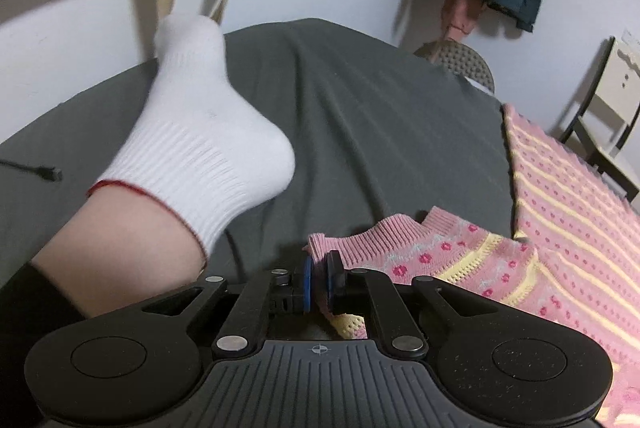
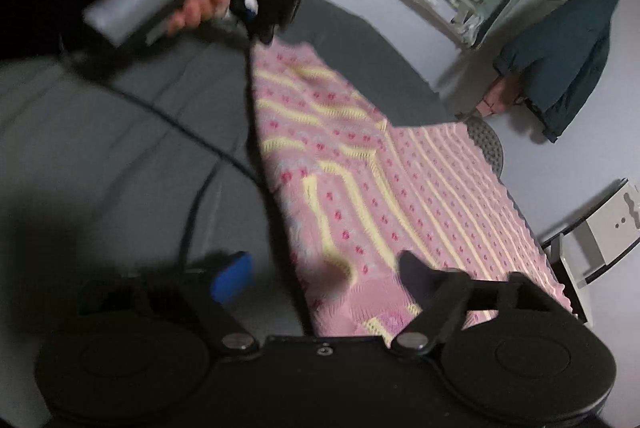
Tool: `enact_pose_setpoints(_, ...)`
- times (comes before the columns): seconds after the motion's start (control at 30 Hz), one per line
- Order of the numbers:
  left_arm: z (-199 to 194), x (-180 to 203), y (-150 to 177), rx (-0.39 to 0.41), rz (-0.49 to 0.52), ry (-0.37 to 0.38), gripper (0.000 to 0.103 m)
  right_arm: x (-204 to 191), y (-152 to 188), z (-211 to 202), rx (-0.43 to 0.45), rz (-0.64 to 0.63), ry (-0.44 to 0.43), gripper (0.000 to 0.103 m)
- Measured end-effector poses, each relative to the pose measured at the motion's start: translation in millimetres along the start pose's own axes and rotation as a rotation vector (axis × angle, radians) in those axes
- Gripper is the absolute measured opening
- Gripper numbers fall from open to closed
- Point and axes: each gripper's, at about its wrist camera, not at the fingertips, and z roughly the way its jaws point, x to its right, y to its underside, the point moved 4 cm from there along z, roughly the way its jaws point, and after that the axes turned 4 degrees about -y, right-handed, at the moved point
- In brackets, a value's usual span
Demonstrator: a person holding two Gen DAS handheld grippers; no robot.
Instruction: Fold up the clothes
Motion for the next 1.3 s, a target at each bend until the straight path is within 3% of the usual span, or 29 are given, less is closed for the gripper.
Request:
enact_pose_setpoints(0.1, -4.8, -8.2, 0.1, -0.004, -0.032, -0.004, 0.006, -2.5, -2.1, 6.7, -0.009, -0.024, 0.021, 0.069)
enact_pose_setpoints(0.3, 1.5, -24.5, 11.8, -0.101, -0.203, 0.086, 0.007, -9.3, -20.9, -1.8, 0.043, -0.013, -0.014, 0.077)
enact_pose_setpoints(0.37, -0.4, -25.0, 15.6, -0.113, -0.241, 0.099, 0.023, -12.4, -20.5, -6.1, 0.05, -0.017, -0.03, 0.078)
enact_pose_setpoints(0.43, -4.2, -21.8, 17.5, -0.108, -0.264, 0.129, 0.061, -15.3, -18.8, -8.9, 0.052, -0.022, -0.04, 0.079)
enact_pose_setpoints(0.5, -8.6, -14.5, 17.5, -0.078, -0.258, 0.172, 0.078, -17.5, -14.9, -9.3, 0.049, -0.026, -0.044, 0.081)
enact_pose_setpoints(0.53, -9.9, -9.5, 17.1, -0.062, -0.233, 0.17, 0.079, -18.3, -13.0, -9.4, 0.046, -0.026, -0.044, 0.081)
enact_pose_setpoints(0.63, -5.5, -0.3, 17.7, -0.023, -0.151, 0.114, 0.079, -17.8, -7.9, -9.3, 0.034, -0.015, -0.046, 0.081)
enact_pose_setpoints(0.73, 7.7, 4.2, 20.0, -0.021, -0.119, 0.088, 0.079, -15.0, -5.4, -9.6, 0.032, 0.002, -0.054, 0.084)
enact_pose_setpoints(0.87, 11.5, 11.9, 24.2, 0.041, -0.092, 0.039, 0.076, -11.7, -4.3, -12.9, 0.054, 0.027, -0.07, 0.092)
enact_pose_setpoints(1.0, 5.2, 5.3, 22.4, 0.04, -0.149, 0.045, 0.026, -7.1, -2.4, -13.9, 0.064, 0.049, -0.074, 0.094)
enact_pose_setpoints(1.03, 3.0, 3.2, 21.4, 0.034, -0.167, 0.057, 0.019, -5.5, -2.7, -14.6, 0.067, 0.059, -0.079, 0.094)
enact_pose_setpoints(1.1, -3.0, 3.6, 18.9, 0.042, -0.175, 0.084, 0.009, -0.4, -3.4, -16.5, 0.076, 0.088, -0.089, 0.095)
enact_pose_setpoints(1.2, -20.2, 16.5, 15.3, 0.089, -0.13, 0.135, 0.009, 11.8, -5.5, -21.3, 0.101, 0.131, -0.092, 0.095)
enact_pose_setpoints(1.3, -37.6, 45.5, 14.3, 0.128, -0.082, 0.239, 0.009, 37.3, -6.1, -31.8, 0.156, 0.213, -0.108, 0.096)
